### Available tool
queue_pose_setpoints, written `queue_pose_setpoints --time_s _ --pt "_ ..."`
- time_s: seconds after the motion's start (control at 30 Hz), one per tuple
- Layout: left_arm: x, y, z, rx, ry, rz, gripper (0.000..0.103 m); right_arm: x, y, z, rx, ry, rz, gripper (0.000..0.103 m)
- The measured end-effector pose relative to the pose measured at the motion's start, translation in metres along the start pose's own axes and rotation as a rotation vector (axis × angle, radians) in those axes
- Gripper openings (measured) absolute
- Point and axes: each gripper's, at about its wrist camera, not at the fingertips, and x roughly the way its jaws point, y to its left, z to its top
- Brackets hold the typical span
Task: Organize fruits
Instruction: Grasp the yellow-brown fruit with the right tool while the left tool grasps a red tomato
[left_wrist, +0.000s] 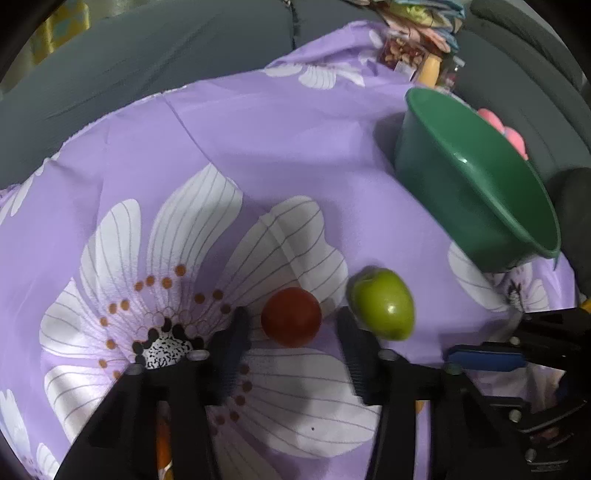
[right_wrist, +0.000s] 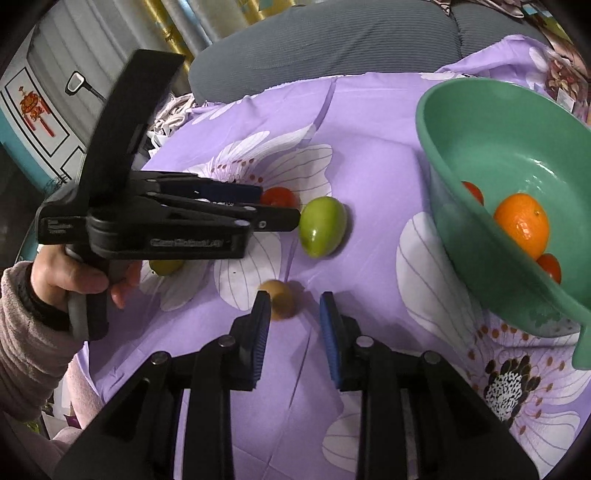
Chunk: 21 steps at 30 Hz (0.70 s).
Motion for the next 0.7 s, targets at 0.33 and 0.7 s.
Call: queue_pose_setpoints --time_s 0.33,0.7 --pt "-0.006 0.016 -0.001 -0.078 -0.053 -0.032 0.031 0.007 0.01 0.007 -0.035 0.037 0.004 0.03" --pt "-0.083 0.075 -0.053 -0.278 -0.203 -0.054 0.031 0.035 0.048 0.034 -0.169 0.103 0.03 0.042"
